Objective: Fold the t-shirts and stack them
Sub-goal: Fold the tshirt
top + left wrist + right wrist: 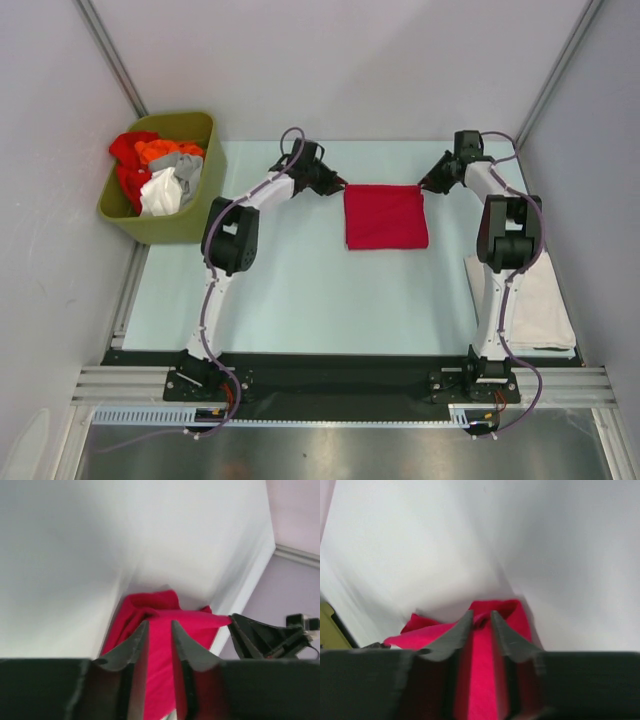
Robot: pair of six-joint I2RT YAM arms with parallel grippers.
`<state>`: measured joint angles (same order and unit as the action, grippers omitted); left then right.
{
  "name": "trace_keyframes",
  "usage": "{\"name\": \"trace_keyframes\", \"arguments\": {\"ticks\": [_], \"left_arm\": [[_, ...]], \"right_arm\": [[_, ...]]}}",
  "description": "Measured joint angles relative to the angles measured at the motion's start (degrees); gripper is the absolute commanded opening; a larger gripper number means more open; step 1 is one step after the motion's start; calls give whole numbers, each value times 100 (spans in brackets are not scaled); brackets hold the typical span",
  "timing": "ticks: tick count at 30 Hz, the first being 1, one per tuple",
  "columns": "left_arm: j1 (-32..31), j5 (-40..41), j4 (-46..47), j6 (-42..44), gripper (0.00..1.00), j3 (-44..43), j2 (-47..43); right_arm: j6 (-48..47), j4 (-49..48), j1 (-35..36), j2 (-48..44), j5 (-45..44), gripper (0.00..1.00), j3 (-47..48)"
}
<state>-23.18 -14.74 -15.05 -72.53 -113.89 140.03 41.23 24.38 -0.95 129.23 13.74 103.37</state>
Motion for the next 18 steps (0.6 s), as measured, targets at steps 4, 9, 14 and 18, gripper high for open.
{"name": "trace_keyframes", "arguments": {"ticks": [4,9,14,18], "left_arm": [[61,358,-769,1014,38,-815,98],[177,514,-826,1937,40,-304,-695],[59,-74,201,2052,39,721,-1373],[-297,-584,981,1897,39,813,-1110]], "right_arm": [[-501,315,-186,258,-66,63,767],[-879,393,-476,-31,173,64,868],[-634,-396,-448,-844,1014,44,-651],[-98,-1202,-131,-739,1731,41,-1049]]}}
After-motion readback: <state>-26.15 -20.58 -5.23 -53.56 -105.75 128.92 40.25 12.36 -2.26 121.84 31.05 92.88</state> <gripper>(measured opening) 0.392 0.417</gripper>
